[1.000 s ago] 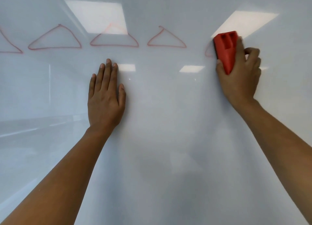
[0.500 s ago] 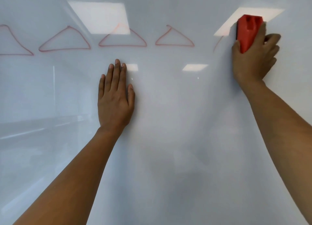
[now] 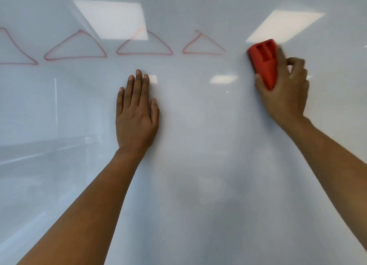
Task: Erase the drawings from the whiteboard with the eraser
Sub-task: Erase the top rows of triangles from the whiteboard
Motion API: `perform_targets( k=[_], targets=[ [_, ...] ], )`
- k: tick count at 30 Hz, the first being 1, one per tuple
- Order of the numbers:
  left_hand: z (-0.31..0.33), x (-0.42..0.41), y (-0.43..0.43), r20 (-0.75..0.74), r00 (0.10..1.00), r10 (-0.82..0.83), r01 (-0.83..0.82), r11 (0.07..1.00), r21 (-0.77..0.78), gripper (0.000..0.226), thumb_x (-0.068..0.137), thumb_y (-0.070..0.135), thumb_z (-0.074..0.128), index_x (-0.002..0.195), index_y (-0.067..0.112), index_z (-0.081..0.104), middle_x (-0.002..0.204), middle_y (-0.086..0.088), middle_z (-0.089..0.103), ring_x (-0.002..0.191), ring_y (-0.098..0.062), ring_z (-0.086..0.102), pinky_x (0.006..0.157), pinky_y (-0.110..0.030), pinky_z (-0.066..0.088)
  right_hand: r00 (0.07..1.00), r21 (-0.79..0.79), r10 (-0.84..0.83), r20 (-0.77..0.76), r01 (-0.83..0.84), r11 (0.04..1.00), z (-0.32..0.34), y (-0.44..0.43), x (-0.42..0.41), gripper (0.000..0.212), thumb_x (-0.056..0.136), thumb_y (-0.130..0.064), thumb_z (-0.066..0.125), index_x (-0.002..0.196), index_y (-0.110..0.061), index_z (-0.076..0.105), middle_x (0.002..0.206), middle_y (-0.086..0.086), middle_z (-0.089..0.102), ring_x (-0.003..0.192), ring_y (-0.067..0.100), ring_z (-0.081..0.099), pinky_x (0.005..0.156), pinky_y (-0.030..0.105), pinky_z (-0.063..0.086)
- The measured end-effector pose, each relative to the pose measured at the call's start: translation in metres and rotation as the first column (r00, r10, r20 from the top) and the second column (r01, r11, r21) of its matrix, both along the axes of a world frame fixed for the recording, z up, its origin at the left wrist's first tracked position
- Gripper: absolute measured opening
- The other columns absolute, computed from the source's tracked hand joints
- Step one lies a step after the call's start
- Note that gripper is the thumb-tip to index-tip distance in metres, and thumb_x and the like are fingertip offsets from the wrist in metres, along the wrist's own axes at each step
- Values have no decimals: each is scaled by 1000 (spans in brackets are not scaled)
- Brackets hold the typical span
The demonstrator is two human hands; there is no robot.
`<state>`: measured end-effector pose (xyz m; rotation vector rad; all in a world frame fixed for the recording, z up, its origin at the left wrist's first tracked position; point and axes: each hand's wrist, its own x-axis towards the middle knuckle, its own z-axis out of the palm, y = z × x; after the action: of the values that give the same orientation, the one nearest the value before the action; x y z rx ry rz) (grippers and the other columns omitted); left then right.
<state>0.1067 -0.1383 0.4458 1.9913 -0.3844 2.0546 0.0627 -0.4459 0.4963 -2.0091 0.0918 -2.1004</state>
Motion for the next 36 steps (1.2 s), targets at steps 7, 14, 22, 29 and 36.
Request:
perform_targets(
  k=[7,14,22,29,36],
  targets=[
    [0,1,-1,1,1000,16,-16,1000,1,55,100,27,23,152,8,23,160,-6,19,148,-19,15,122,-35,8,1000,247,13,-24,-7,969,57,23,3,67,96,-50,39,152,-21,16,143,15,31,122,36,37,99,46,32],
    [2,0,0,-12,1000,3,-2,1000,12,54,101,26,25,152,10,21,160,-6,18,149,-19,14,122,-34,6,998,-333,10,-70,-32,942,7,104,3,67,96,-47,44,151,-17,22,133,16,42,107,35,46,85,45,40],
    [2,-3,2,-46,999,-24,24,1000,12,53,102,22,35,152,11,22,160,-6,18,148,-20,15,121,-34,6,998,-169,8,-61,-19,985,13,56,-3,67,93,-48,49,150,-24,25,133,14,41,111,35,45,89,45,39],
    [8,-17,15,-103,993,-64,72,995,70,51,103,26,36,152,14,25,160,-3,20,148,-17,17,119,-30,9,996,-135,35,-84,-46,990,16,102,-3,68,93,-44,49,150,-18,24,135,16,40,111,36,44,88,46,39],
    [11,-30,60,-9,998,-65,66,993,94,46,100,23,39,143,8,43,153,-9,37,141,-26,34,115,-37,23,996,-273,9,-83,-32,962,-5,83,-8,69,88,-44,58,148,-23,32,129,15,45,107,36,48,86,47,41]
  ],
)
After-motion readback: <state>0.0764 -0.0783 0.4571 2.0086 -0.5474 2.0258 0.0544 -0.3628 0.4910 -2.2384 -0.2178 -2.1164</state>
